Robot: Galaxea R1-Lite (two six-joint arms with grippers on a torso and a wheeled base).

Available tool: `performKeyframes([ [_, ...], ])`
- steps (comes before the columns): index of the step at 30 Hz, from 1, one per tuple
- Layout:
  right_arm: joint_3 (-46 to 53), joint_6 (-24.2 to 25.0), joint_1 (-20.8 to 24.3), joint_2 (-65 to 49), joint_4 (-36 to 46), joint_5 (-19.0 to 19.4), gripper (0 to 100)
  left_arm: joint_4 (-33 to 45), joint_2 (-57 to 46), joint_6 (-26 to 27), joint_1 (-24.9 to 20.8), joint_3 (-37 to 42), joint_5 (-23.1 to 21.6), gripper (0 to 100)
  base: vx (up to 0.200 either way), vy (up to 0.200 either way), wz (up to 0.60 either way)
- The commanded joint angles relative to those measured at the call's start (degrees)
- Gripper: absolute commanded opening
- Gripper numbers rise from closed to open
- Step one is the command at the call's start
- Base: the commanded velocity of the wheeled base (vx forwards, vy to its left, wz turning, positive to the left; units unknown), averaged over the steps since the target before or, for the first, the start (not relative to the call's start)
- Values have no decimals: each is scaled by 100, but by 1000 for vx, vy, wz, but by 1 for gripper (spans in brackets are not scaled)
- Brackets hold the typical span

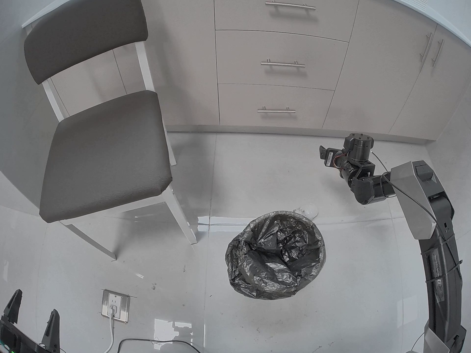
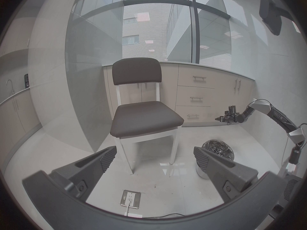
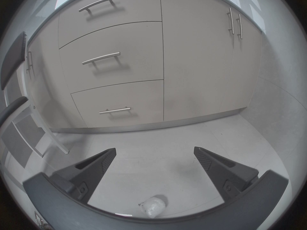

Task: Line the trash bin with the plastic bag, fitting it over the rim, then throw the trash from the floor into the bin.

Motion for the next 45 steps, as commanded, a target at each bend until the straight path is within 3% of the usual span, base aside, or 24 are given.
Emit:
performKeyframes([
  [1,15,2,-2,16,8,10,100,-1,-59,-2,0,90,2,100,0,0,0],
  [17,-3,-139,7,157,-1,28,100,-1,-59,-55,0,90,64,100,0,0,0],
  [28,6,-165,68,253,-1,10,100,8,-59,-64,0,81,73,100,200,0,0],
  [34,103,-341,77,262,26,45,100,-1,-59,-73,0,81,73,100,133,0,0],
  [37,155,-666,77,385,61,98,100,-1,-59,-73,0,81,73,100,0,0,0],
  [44,-680,-736,183,877,861,283,100,-1,-59,-81,0,81,73,100,0,0,0],
  [45,-757,-806,191,1062,1388,283,100,-1,-59,-81,0,90,73,100,0,0,0],
])
